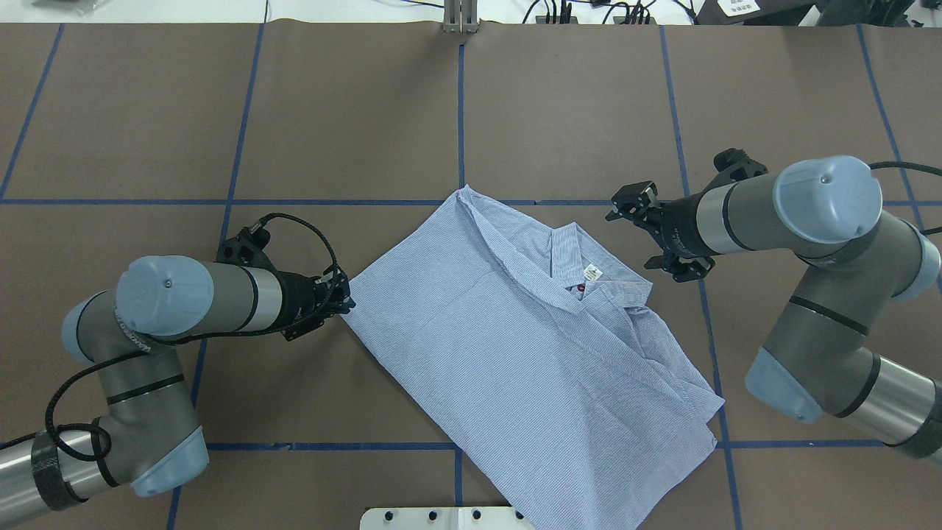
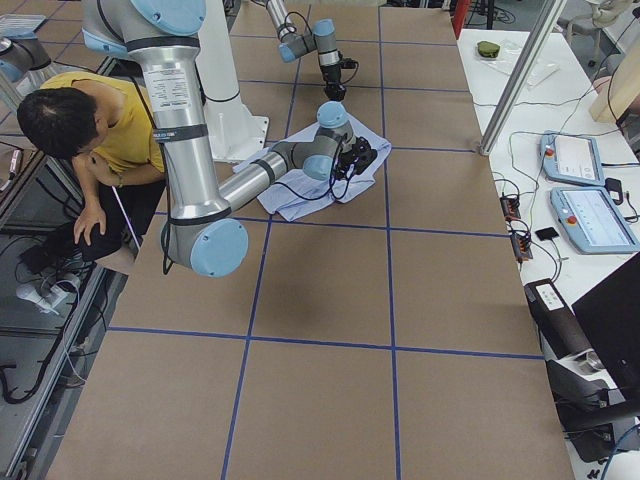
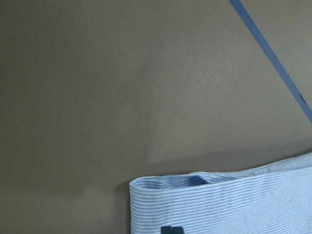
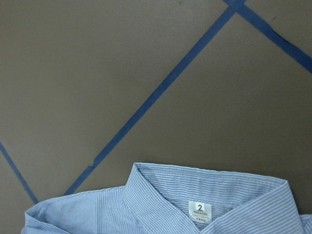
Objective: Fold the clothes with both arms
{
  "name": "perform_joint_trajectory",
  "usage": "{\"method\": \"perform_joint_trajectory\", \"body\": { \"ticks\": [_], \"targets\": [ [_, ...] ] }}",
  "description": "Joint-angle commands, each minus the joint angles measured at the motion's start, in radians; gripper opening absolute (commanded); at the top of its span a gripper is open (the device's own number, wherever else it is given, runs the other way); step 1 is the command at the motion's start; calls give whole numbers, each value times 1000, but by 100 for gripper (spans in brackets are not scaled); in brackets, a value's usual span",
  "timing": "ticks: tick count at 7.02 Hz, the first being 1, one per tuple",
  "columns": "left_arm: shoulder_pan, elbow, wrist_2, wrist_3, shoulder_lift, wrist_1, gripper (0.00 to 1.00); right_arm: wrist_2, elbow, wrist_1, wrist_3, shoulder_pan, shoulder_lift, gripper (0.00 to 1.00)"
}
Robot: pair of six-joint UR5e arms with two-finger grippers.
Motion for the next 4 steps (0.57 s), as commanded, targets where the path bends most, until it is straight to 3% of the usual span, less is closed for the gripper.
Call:
{"method": "perform_joint_trajectory", "body": {
  "ticks": [1, 4],
  "targets": [
    [5, -13, 0, -1, -21, 109, 58, 0, -1, -4, 0, 0, 1, 100],
    [11, -1, 0, -1, -33, 133, 57, 0, -2, -8, 0, -3, 1, 100]
  ]
}}
